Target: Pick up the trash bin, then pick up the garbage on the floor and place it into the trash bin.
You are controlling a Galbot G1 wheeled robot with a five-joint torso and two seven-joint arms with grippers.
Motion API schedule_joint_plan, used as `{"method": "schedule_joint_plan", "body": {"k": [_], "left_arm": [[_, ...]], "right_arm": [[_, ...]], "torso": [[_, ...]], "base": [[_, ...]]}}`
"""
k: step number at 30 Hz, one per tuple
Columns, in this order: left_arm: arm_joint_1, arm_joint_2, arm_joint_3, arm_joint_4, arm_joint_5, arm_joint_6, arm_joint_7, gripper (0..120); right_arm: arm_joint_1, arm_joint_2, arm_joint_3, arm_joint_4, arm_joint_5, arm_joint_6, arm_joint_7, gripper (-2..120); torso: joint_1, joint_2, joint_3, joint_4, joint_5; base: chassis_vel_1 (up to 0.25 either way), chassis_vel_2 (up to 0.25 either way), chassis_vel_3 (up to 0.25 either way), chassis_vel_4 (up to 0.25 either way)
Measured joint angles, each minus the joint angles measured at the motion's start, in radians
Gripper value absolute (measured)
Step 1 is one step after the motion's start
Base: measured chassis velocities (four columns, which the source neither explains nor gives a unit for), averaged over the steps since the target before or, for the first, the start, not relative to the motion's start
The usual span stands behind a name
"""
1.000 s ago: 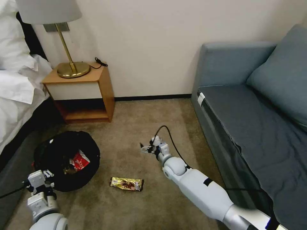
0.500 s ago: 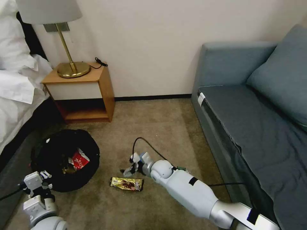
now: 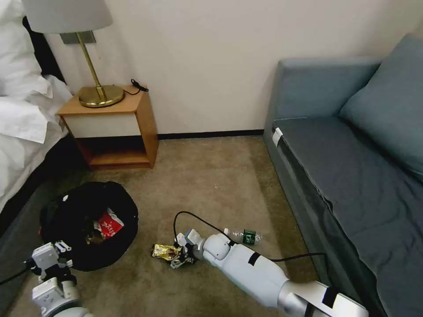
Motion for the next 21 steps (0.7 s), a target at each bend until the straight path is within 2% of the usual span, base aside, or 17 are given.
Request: {"method": "schedule_joint_plan", "body": {"k": [9,12,15,19,21], "left_arm": [[0.002,-0.005,0.000,0.007,0.000,-0.009,-0.001,3],[0.002,-0.009,0.002,0.010,0.003,-0.012,-0.001,3],[0.002,-0.010,0.003,0.012,0.006,-0.012,-0.001,3],[0.003,-0.009,0.003,0.012,0.007,-0.012,-0.002,3],[0.005,-0.008,0.001,0.012,0.007,-0.013,-0.002,3]], "right_arm": [[-0.014,-0.006,0.027,-0.031,-0.026,0.002,-0.003,100],[-0.014,-0.007,0.035,-0.040,-0.037,0.002,-0.015,96],[-0.014,-0.009,0.039,-0.042,-0.048,0.004,-0.039,83],[-0.015,-0.011,0.040,-0.042,-0.051,0.007,-0.046,74],[-0.015,-0.012,0.042,-0.042,-0.052,0.014,-0.049,60]], "torso": [[0.000,0.000,0.000,-0.0001,-0.0001],[0.000,0.000,0.000,-0.0001,0.0000],[0.000,0.000,0.000,-0.0001,0.0000],[0.000,0.000,0.000,-0.0001,0.0000],[0.000,0.000,0.000,-0.0001,0.0000]], "base": [[0.000,0.000,0.000,0.000],[0.000,0.000,0.000,0.000],[0.000,0.000,0.000,0.000],[0.000,0.000,0.000,0.000],[0.000,0.000,0.000,0.000]]}}
